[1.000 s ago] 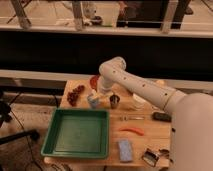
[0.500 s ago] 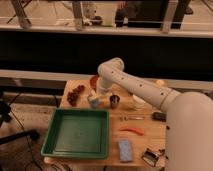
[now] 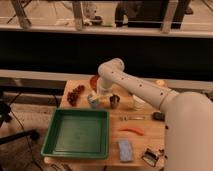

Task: Place banana in plastic cup

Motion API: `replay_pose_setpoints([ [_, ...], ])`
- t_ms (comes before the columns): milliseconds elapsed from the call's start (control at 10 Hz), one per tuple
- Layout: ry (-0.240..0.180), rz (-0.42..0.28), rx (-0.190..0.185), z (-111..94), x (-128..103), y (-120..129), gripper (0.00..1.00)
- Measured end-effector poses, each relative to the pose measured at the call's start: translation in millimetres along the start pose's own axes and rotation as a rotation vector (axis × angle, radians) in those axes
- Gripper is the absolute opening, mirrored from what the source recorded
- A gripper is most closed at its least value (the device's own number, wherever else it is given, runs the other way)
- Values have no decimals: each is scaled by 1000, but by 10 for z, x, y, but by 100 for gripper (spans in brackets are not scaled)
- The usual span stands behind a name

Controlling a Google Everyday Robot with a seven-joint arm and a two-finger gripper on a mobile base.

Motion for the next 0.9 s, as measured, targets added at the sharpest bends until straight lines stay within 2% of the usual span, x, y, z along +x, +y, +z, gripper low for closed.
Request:
replay_pose_setpoints([
  [100,1,1,1,-1,16,7,8],
  [200,-2,-15,23,-24,-29,-7,8],
  [300,-6,-19,44,-78,-60,-20,5],
  [400,-7,-29,83,-190,-74,-55,1],
  [600,-25,-55,122,-295,-176,-122,0],
  [900,-36,-93,148,-332,-290,-222,0],
])
